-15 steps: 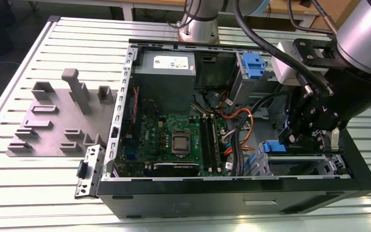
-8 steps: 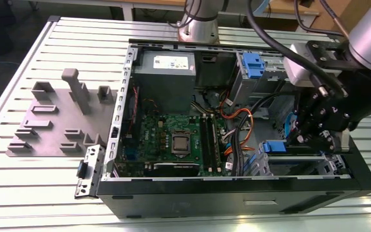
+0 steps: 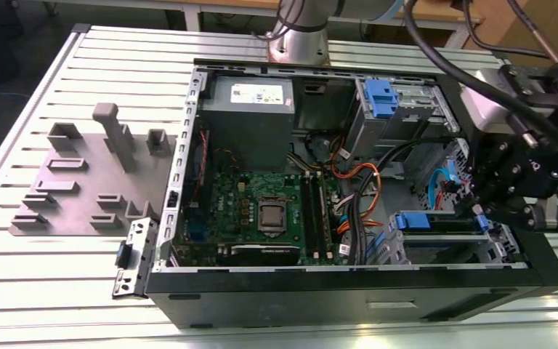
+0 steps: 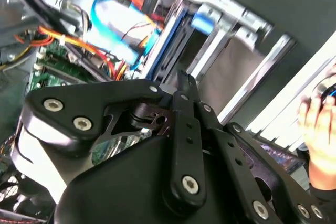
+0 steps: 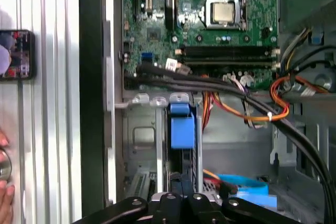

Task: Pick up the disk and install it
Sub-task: 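Insert the first disk wire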

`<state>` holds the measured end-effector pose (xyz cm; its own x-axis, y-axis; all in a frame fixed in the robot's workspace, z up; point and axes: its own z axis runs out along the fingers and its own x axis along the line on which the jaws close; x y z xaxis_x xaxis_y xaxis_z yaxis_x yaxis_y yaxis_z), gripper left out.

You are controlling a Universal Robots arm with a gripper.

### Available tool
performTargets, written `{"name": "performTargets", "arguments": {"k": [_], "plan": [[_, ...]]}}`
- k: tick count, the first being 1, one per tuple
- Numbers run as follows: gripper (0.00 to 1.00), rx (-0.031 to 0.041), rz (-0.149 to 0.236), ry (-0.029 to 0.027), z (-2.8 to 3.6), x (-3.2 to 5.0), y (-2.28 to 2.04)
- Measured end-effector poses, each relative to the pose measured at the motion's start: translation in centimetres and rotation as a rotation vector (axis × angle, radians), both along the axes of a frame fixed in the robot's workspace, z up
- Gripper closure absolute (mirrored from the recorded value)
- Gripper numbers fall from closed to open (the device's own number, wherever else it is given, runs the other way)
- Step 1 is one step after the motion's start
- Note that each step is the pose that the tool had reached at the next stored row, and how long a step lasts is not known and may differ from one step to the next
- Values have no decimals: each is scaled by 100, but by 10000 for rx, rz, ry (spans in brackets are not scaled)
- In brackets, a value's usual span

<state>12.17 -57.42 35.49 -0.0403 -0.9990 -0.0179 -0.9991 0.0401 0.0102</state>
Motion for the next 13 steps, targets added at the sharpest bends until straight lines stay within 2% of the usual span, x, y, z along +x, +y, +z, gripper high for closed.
{"name": "performTargets", "arguments": {"k": [4, 8, 13], "plan": [[89, 0, 0, 0, -1, 104, 24], [89, -2, 0, 0, 7, 134, 52], [89, 0, 0, 0, 27, 153, 138]]}}
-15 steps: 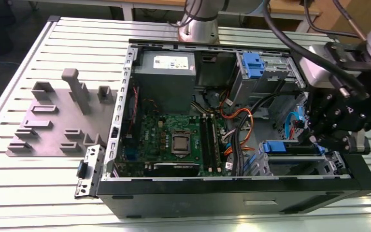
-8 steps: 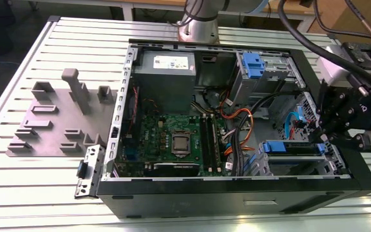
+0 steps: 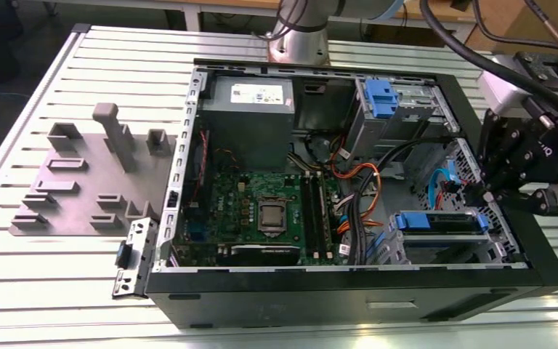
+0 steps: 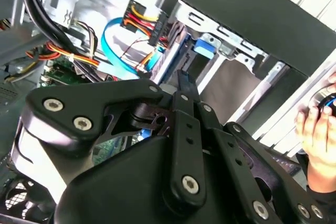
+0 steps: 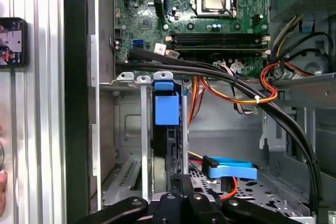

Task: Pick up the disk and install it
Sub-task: 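Insert the first disk wire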

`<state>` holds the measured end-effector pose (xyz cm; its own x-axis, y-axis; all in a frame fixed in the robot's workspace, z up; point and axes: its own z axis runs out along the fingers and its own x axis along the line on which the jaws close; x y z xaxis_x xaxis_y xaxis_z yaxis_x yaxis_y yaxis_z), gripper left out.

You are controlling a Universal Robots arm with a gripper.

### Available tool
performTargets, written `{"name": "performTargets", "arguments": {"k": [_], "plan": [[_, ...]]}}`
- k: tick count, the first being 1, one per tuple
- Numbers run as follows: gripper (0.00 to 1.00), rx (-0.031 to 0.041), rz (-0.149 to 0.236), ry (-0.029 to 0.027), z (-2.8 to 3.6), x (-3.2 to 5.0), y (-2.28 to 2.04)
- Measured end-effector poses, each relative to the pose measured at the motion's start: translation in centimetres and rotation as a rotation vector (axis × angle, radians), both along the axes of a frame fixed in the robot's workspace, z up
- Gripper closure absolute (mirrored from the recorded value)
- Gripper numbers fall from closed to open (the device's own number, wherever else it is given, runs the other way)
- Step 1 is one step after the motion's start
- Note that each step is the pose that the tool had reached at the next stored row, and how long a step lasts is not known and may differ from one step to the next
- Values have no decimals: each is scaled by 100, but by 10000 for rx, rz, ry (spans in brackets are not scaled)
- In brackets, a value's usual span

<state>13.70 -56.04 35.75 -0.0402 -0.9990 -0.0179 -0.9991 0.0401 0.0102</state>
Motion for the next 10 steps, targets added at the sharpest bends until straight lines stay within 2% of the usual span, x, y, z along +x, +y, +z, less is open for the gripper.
{"name": "performTargets", "arguments": {"k": [1, 6, 10], "plan": [[89, -1, -1, 1, 0, 9, 9], [89, -2, 0, 80, -6, 135, 50], [89, -2, 2, 109, -7, 157, 104]]}}
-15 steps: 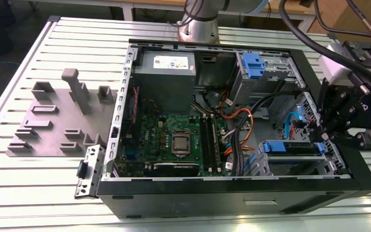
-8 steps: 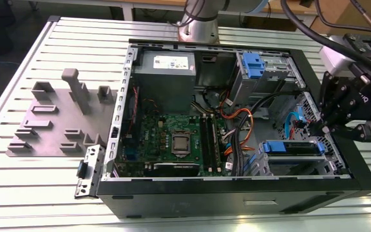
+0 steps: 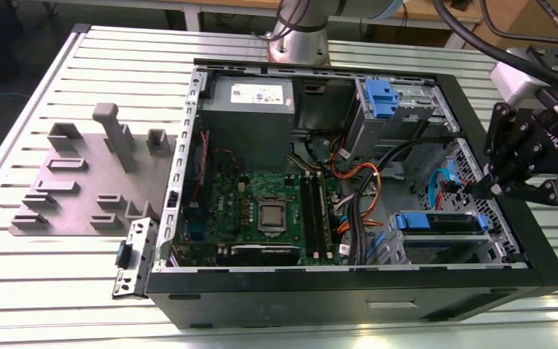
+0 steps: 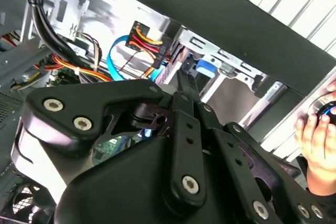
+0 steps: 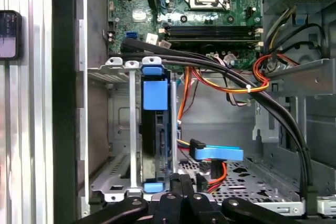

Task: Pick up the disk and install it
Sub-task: 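Insert the first disk wire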

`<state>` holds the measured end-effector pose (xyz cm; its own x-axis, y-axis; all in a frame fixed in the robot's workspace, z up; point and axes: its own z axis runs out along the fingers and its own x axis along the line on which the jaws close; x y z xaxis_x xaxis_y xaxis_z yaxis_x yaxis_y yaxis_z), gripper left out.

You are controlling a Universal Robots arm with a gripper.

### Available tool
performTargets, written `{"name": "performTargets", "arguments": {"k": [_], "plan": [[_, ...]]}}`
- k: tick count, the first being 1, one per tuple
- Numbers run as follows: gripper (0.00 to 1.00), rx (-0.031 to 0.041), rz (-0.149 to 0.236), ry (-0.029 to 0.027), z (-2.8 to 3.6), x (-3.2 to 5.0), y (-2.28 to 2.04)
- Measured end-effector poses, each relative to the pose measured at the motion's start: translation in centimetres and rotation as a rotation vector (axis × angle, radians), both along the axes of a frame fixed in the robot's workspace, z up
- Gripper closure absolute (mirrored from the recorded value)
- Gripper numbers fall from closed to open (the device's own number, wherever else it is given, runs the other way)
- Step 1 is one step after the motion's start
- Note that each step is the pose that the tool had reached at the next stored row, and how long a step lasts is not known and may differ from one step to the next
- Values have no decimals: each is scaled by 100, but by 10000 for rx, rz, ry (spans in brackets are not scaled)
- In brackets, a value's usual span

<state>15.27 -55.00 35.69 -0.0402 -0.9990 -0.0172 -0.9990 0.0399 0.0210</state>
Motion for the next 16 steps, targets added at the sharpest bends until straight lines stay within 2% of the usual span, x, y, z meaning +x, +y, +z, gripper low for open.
{"name": "performTargets", "arguments": {"k": [9, 10, 13, 14, 16], "plan": [[89, -9, 28, 33, -1, 7, 135], [89, -10, 30, 58, -1, 11, 141], [89, -14, 31, 213, 0, 39, 141], [89, -13, 31, 238, -1, 43, 141], [89, -14, 30, 241, 0, 43, 141]]}}
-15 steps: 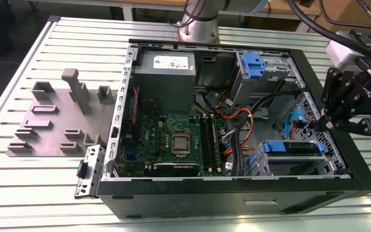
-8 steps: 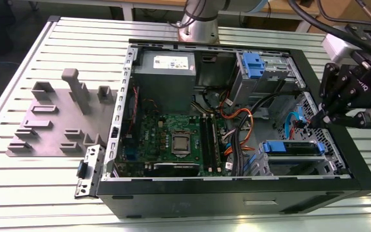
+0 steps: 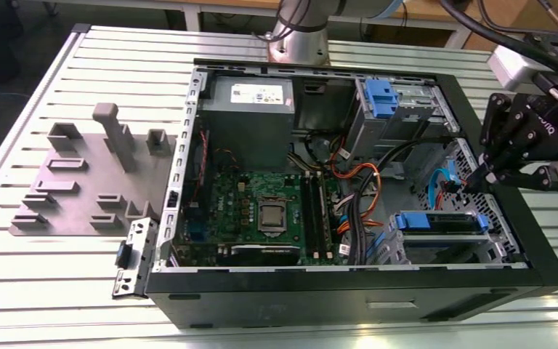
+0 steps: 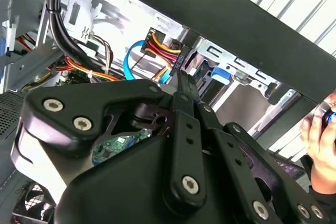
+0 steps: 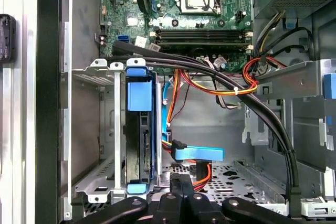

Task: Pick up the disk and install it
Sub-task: 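Insert the first disk wire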

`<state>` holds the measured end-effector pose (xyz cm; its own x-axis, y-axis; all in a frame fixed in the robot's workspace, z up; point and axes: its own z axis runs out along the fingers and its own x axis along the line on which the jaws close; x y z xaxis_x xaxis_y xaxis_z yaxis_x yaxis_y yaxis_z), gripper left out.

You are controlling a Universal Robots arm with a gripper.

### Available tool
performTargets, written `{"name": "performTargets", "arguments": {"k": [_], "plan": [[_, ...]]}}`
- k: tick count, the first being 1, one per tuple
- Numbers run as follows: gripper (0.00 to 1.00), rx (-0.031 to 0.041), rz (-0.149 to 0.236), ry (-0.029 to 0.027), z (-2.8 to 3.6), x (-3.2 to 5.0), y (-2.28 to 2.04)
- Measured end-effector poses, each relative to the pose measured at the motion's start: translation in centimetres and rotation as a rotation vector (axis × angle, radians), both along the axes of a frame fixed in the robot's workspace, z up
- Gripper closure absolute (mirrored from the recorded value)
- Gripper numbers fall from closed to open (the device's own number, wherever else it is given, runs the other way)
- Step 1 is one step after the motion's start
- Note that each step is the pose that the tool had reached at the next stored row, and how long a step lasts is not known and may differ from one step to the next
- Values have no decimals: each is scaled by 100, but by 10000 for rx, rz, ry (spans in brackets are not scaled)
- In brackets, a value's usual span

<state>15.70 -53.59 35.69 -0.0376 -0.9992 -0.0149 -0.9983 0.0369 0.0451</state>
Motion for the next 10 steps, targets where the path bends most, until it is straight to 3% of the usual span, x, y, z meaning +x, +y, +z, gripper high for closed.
{"name": "performTargets", "arguments": {"k": [1, 3, 6, 10], "plan": [[89, -3, 0, 1, 0, 0, 0], [89, -83, 2, 8, -1, 5, 10], [76, -155, 1, 54, -4, 13, 45], [75, -177, 0, 96, -11, 35, 98]]}}
